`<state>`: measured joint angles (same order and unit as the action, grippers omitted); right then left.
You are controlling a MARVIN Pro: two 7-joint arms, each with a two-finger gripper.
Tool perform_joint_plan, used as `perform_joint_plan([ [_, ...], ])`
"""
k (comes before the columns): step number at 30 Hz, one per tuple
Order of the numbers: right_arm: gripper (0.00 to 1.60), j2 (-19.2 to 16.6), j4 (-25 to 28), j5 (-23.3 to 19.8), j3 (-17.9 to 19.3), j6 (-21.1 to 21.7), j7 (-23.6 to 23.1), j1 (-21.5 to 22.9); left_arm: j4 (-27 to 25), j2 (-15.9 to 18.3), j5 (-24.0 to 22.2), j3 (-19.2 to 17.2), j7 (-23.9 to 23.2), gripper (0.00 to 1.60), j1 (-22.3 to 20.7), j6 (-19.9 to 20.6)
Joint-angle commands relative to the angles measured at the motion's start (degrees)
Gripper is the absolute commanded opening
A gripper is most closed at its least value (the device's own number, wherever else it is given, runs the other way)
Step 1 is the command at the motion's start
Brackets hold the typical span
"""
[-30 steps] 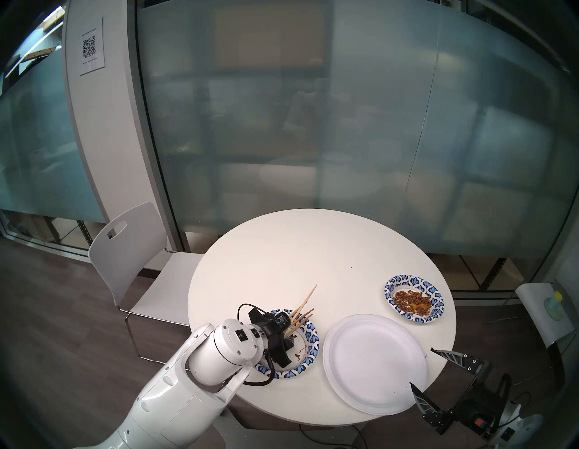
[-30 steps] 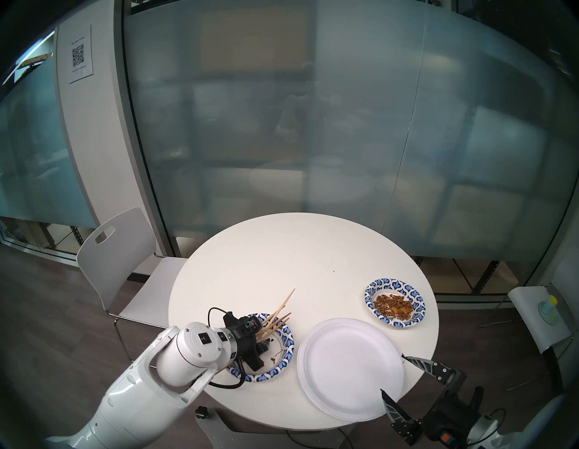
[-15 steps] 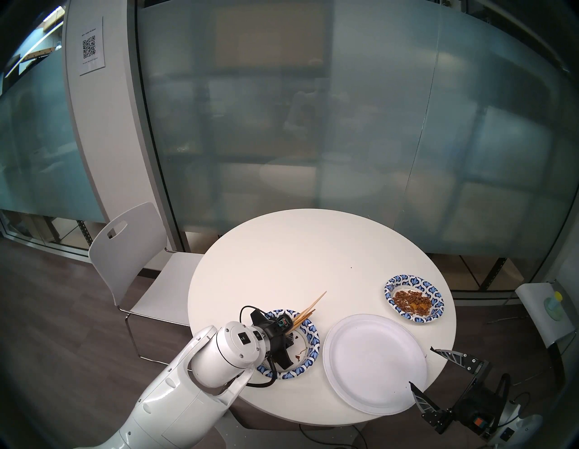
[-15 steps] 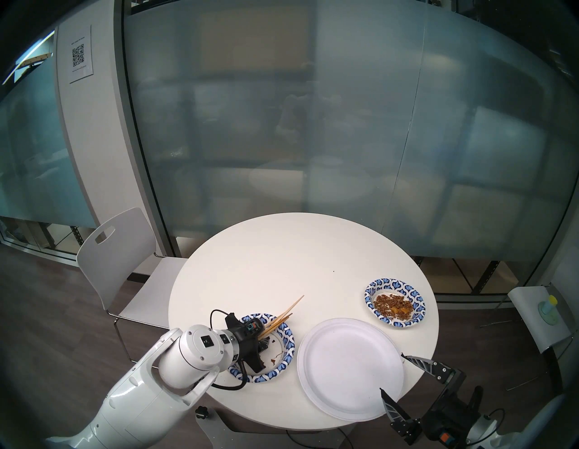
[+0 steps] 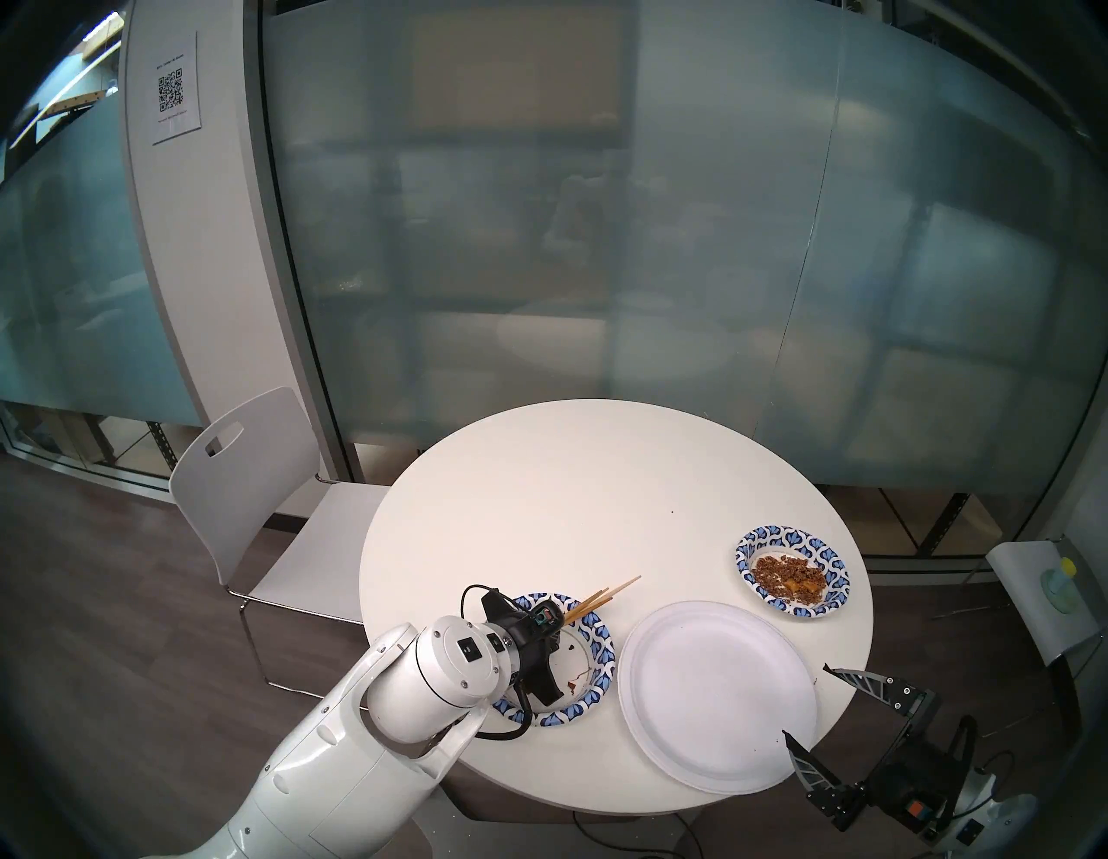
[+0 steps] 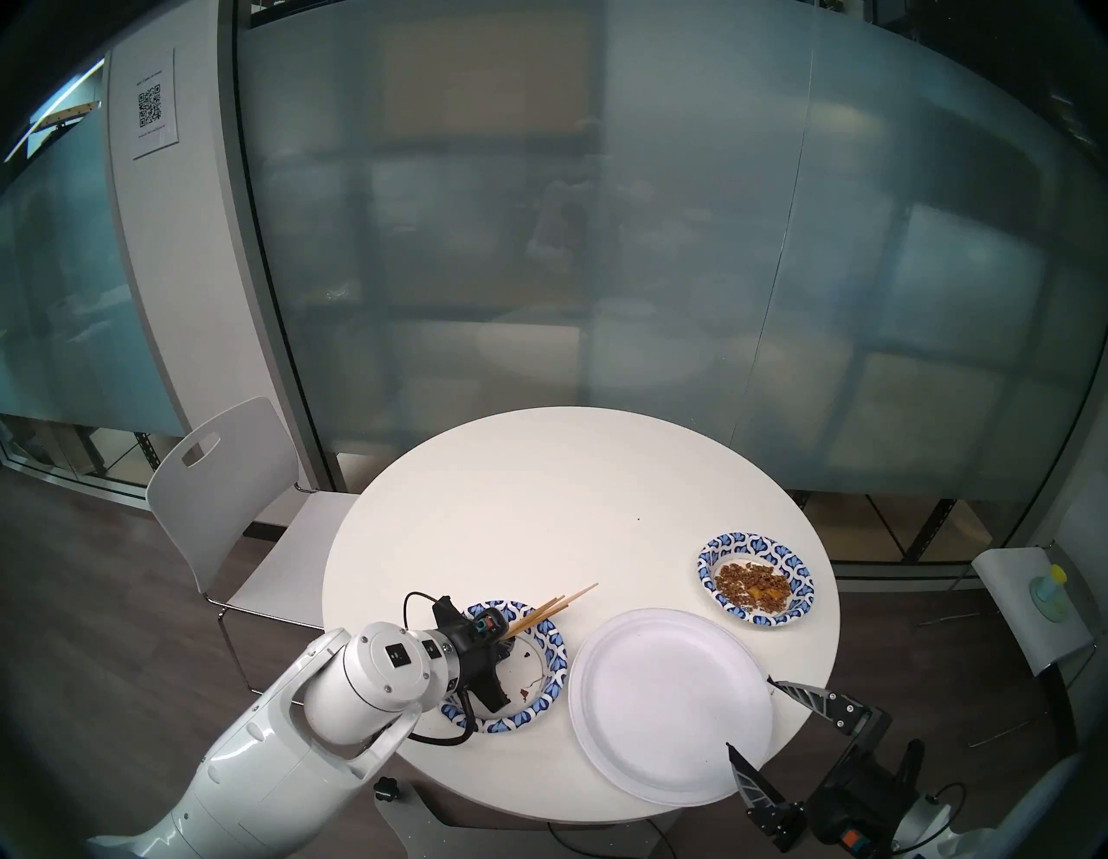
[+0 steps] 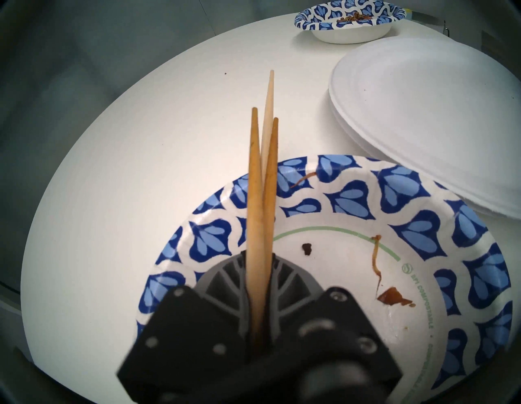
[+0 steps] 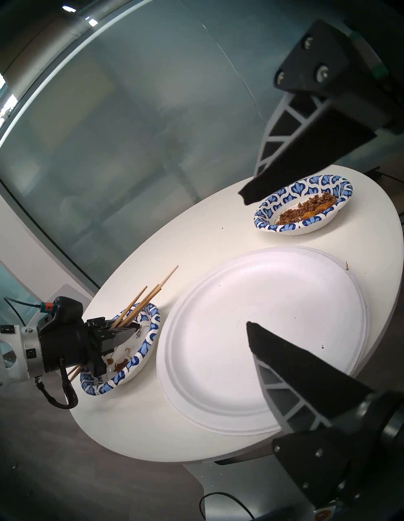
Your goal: Stack the plates into one stack
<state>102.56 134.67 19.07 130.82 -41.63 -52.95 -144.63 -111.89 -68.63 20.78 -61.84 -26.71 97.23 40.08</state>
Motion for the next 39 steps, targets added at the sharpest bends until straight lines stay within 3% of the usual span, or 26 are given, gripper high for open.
perform_joint_plan([
  [1,1.6,-0.4,0.7,-1.0,0.0,-0.2,0.0,-0.1,-2.9,0.6,-0.4,-0.2,-1.3,0.0,-0.3,1.0],
  [13,1.6,-3.1,0.0,-1.9,-1.5,0.7,-1.0,1.9,-9.2,2.3,-1.9,-1.2,-5.1,0.0,-1.1,3.4],
  [21,1.6,-7.1,-0.4,-2.8,-7.6,3.3,-4.9,5.6,-11.0,3.8,-2.7,-3.2,-7.0,0.0,-2.1,4.0],
  [39,1.6,-15.5,-3.9,2.8,-20.5,11.7,-13.9,17.9,-12.7,7.1,-6.1,-11.0,-10.1,0.0,-0.6,3.2],
])
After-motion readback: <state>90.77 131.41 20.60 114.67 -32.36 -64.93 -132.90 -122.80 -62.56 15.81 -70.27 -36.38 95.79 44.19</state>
